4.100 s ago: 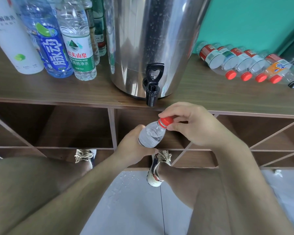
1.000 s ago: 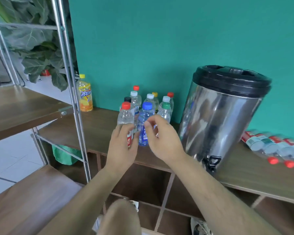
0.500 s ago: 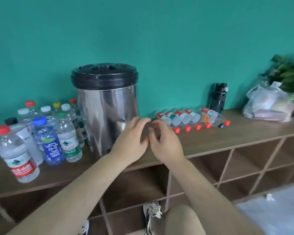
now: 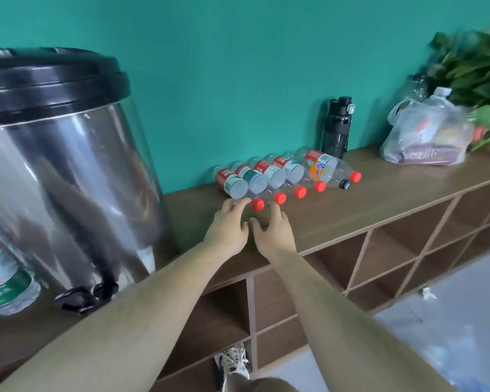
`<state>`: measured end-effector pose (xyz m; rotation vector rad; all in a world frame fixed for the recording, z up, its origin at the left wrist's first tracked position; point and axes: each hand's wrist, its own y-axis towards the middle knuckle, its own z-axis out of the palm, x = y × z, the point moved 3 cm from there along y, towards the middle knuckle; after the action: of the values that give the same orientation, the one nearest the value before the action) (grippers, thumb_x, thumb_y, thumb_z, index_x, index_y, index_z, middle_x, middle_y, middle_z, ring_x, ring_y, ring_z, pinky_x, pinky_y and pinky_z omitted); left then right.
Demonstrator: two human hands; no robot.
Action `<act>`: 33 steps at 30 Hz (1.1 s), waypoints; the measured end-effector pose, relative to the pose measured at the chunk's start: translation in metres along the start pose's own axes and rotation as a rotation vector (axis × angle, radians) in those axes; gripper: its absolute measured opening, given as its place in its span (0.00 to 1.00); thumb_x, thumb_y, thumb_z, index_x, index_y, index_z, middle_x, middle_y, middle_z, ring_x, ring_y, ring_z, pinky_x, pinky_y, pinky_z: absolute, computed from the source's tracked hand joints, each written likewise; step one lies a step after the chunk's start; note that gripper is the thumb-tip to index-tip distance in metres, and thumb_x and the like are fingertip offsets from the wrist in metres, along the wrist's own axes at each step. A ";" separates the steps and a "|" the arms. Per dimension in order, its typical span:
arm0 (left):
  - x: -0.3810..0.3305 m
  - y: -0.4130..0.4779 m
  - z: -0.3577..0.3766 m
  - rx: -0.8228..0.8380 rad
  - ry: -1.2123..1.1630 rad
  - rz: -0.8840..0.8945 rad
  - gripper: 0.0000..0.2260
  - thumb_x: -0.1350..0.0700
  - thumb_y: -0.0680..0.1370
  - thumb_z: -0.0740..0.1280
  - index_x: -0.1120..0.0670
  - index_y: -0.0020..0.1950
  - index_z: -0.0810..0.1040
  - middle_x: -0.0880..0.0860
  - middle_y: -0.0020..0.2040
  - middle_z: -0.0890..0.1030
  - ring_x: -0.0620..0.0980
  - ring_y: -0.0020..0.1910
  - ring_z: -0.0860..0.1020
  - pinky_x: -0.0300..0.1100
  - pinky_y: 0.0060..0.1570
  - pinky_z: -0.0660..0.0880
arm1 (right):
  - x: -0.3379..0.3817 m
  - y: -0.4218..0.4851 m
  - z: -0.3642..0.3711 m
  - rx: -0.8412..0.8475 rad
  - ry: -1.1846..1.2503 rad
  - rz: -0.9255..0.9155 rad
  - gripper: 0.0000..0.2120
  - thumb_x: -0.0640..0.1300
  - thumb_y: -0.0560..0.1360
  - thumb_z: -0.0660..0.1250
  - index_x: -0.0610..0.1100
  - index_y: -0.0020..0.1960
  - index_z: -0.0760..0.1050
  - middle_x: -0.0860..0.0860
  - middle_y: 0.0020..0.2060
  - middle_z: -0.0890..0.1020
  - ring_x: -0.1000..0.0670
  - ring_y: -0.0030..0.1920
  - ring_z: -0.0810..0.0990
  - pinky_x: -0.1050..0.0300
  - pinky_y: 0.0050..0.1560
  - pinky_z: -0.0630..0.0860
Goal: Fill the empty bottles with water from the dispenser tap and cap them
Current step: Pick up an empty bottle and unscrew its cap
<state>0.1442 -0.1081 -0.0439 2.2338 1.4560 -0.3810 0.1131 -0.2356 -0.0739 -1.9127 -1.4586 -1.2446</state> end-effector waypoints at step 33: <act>-0.085 -0.201 -0.224 -0.488 0.477 0.327 0.33 0.44 0.67 0.79 0.51 0.69 0.75 0.52 0.58 0.78 0.58 0.58 0.78 0.55 0.68 0.68 | 0.178 -0.194 -0.161 -0.190 0.124 -0.626 0.11 0.55 0.83 0.63 0.48 0.53 0.77 0.56 0.39 0.81 0.55 0.39 0.79 0.60 0.42 0.74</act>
<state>-0.0766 0.0069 0.1455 2.1640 1.1825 0.5875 -0.1207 -0.1953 0.1237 -1.4861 -2.0122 -1.7884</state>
